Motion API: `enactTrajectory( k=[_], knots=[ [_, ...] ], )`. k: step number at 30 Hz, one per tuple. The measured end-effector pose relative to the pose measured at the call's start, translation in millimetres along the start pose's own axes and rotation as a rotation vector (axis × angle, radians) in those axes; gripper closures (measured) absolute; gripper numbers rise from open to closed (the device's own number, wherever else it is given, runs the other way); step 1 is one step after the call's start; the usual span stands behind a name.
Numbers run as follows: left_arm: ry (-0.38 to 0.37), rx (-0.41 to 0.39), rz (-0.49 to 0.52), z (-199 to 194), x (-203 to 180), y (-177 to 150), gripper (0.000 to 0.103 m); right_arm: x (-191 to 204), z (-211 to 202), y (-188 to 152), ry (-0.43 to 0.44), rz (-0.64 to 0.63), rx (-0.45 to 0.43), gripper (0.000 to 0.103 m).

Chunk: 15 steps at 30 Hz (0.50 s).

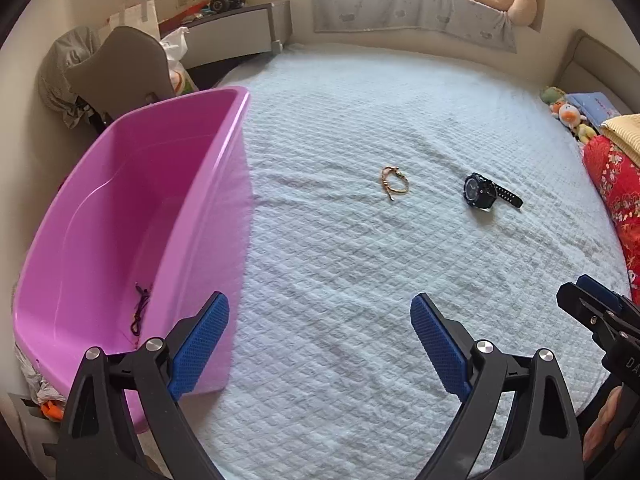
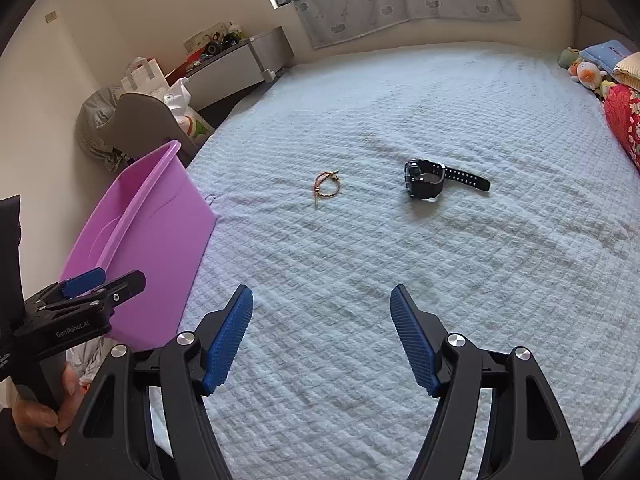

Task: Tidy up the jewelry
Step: 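Move both open tools away from the tub toward the braided bracelet and black watch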

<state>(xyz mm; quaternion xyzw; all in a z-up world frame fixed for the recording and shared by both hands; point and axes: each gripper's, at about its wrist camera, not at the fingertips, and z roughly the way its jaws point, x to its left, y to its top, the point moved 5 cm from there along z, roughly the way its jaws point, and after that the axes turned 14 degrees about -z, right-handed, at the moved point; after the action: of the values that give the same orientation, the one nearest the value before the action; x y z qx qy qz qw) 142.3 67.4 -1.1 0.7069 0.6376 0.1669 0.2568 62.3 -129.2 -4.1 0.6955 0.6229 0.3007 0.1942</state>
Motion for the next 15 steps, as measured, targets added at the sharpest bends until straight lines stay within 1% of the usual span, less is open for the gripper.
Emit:
enactTrajectory(
  k=[6,15],
  knots=[
    [-0.042,0.003,-0.002,15,-34,-4,0.012,-32,3,-7,-0.027,0.037,0.000,0.035],
    [-0.036,0.027,-0.031,58,-62,-8,0.012,-95,28,-29,-0.066,0.117,0.028,0.035]
  ],
)
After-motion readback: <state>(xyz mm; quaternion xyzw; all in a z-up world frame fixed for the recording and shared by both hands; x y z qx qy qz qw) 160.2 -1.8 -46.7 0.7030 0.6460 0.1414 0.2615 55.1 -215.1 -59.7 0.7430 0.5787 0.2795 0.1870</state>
